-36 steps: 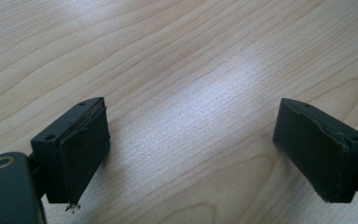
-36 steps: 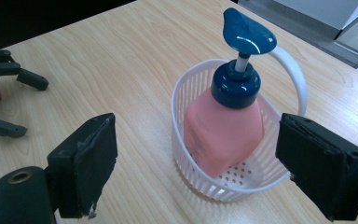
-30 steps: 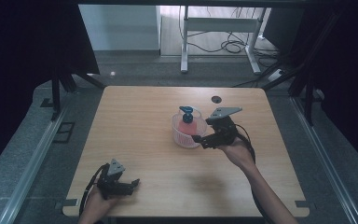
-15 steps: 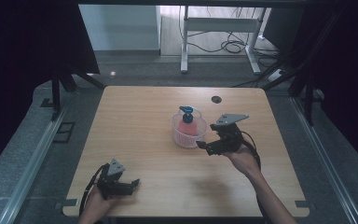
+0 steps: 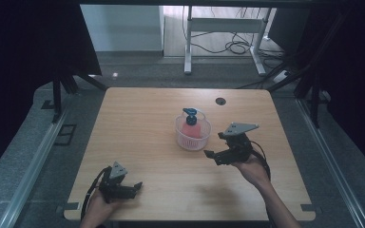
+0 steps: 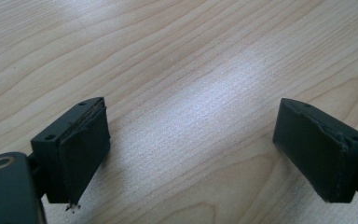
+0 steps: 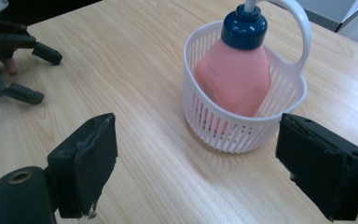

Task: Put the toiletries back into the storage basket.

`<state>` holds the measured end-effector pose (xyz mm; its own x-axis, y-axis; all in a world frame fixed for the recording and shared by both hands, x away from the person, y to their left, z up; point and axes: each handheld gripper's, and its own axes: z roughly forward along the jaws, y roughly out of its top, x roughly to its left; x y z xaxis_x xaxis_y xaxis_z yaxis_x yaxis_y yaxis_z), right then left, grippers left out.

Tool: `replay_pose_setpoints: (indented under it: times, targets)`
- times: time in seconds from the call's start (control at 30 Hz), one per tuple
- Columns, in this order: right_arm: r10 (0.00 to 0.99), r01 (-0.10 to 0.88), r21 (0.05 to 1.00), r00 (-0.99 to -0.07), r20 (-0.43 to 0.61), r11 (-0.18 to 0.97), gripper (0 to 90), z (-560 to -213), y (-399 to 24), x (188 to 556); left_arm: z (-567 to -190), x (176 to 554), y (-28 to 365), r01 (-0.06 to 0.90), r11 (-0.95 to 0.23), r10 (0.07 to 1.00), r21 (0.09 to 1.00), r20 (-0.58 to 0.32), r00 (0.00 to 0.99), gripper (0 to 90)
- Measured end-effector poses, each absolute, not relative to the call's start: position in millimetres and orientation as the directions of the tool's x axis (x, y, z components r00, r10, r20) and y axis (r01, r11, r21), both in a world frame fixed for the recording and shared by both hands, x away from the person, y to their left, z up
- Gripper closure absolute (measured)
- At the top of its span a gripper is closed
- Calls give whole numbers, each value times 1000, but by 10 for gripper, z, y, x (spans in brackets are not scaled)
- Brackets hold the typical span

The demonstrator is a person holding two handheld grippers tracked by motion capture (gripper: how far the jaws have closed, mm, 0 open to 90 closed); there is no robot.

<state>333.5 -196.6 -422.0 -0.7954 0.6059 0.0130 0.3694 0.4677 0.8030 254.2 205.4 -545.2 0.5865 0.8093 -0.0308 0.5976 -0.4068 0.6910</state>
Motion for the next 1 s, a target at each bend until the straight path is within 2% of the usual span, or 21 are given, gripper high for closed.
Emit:
replay_pose_setpoints:
  times: [1.0]
  targets:
    - [621,387,787,-784,6,481,82,-4477,-2177,3028,-5452,2540,2052,599,-405,810,691,-32,585,105]
